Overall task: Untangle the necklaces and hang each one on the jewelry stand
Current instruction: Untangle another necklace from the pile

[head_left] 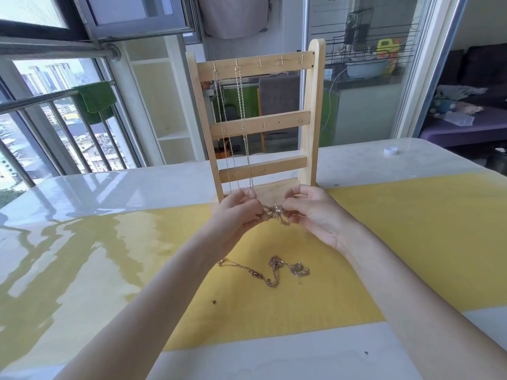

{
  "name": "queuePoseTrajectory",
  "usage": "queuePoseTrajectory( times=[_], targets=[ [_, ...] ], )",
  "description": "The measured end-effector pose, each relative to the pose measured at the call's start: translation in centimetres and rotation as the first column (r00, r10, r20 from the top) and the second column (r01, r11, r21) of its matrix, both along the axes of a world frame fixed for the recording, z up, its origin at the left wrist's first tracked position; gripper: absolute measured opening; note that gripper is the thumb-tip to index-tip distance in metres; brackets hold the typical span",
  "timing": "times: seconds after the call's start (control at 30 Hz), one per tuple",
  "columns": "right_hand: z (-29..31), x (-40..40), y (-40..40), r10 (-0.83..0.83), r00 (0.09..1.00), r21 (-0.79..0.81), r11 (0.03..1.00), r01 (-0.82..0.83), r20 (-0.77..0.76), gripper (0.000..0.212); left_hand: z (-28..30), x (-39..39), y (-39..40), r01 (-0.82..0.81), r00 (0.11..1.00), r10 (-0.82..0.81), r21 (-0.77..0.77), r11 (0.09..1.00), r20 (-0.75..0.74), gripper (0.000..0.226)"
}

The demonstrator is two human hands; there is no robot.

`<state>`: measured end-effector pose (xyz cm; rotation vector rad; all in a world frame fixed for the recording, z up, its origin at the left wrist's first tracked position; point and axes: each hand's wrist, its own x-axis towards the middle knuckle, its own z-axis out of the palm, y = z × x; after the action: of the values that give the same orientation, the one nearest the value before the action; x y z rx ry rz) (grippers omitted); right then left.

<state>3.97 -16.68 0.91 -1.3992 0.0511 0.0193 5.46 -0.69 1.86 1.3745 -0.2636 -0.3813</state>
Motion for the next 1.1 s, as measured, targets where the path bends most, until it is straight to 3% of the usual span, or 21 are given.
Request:
queuePoseTrajectory(
  times=[0.1, 0.2, 0.27, 0.37, 0.47, 0.57, 0.7, 0.93, 1.1],
  targets=[
    [0.1, -0.1, 0.3, 0.054, 0.999, 0.03, 0.998, -0.054, 0.009, 0.024, -0.3, 0.0, -0.8, -0.174, 0.957, 0.082, 0.323, 0.93, 0.279, 0.019],
    [-0.1, -0.1, 0.4, 0.126, 0.992, 0.13, 0.984, -0.121, -0.03, 0.023, 0.0, 0.1, -1.2, -0.286, 0.891, 0.082, 0.412, 0.865, 0.447, 0.018],
    [-0.1, -0.2, 0.2, 0.184, 0.98, 0.216, 0.963, -0.163, -0.079, 0.021, 0.3, 0.1, -1.0, -0.244, 0.906, 0.07, 0.38, 0.892, 0.418, 0.014],
    [0.0, -0.2, -0.3, 0.295, 0.953, 0.322, 0.911, -0.257, -0.074, 0.013, 0.9, 0.1, -0.3, -0.171, 0.957, 0.112, 0.209, 0.963, 0.266, 0.008],
    [0.1, -0.2, -0.4, 0.333, 0.943, 0.232, 0.919, -0.319, -0.024, 0.003, 1.4, 0.3, 0.2, -0.175, 0.978, 0.168, 0.046, 0.984, 0.121, 0.013],
    [-0.5, -0.1, -0.2, 0.253, 0.964, 0.072, 0.966, -0.247, -0.086, 0.006, 2.0, 0.6, 0.4, -0.193, 0.979, 0.195, -0.036, 0.981, 0.052, 0.017],
    [-1.3, 0.0, -0.3, 0.155, 0.974, -0.169, 0.968, -0.183, -0.167, 0.014, 2.2, 0.3, 0.3, -0.16, 0.982, 0.164, -0.052, 0.986, 0.091, 0.017],
    [-1.6, 0.0, -0.6, 0.048, 0.983, -0.122, 0.99, -0.07, -0.176, 0.018, 3.5, 0.3, 0.0, -0.124, 0.981, 0.143, -0.139, 0.983, 0.132, 0.028],
    [-1.6, 0.0, -0.5, 0.007, 0.989, -0.226, 0.973, -0.04, -0.146, 0.015, 4.2, 0.2, 0.0, -0.123, 0.957, 0.141, -0.086, 0.989, 0.253, 0.032]
  ],
)
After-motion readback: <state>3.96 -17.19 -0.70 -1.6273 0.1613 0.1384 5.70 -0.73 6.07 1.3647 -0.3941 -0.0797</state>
